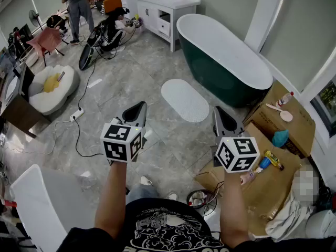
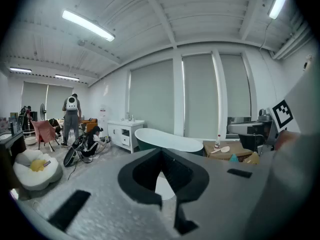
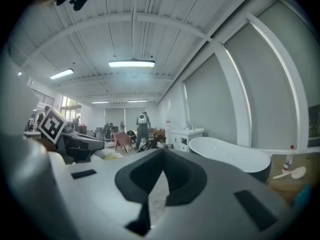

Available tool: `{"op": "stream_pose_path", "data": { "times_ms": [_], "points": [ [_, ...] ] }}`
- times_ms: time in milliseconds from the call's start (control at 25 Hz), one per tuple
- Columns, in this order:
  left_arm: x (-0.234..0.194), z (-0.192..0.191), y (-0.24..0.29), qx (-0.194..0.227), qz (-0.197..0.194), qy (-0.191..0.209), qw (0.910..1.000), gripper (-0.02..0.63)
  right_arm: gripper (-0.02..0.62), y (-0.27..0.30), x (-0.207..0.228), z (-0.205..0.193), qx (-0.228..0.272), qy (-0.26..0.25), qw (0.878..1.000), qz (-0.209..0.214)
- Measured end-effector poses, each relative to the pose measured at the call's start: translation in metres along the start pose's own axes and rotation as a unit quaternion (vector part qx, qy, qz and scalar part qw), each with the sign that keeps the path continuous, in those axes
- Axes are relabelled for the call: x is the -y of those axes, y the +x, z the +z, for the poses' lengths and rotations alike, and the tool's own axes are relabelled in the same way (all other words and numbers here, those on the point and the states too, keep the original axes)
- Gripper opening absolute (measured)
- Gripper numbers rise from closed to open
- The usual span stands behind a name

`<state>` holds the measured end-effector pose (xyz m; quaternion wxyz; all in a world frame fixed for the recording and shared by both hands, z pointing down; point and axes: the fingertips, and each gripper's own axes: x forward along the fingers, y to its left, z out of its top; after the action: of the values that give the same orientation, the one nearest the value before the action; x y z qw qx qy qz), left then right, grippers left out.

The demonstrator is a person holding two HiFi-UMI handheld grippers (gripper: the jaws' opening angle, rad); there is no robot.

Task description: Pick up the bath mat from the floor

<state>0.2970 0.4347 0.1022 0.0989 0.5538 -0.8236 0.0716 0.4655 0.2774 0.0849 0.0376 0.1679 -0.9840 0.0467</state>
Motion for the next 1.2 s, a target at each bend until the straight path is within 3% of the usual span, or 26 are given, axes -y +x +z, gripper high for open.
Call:
{"op": "stream_pose_path", "data": {
  "times_ms": [520,1000,1200],
  "points": [
    [-0.032,0.006,0.019,0.022,-0.006,-0.004,0.9997,0.023,0.015,0.029,0.000,-0.009,-0.004,0.001,1.000,-0.025],
    [-0.113,0.017,0.097,0.013,-0.073,-0.015,0.9971,0.104,0.064,0.121,-0.014,-0.003,-0.017,0.011,0.997,-0.076],
    [-0.151,0.024,0.134,0.005,-0.112,-0.011,0.9936,0.146,0.128,0.166,-0.027,0.002,-0.019,0.016,0.994,-0.106]
  ]
}}
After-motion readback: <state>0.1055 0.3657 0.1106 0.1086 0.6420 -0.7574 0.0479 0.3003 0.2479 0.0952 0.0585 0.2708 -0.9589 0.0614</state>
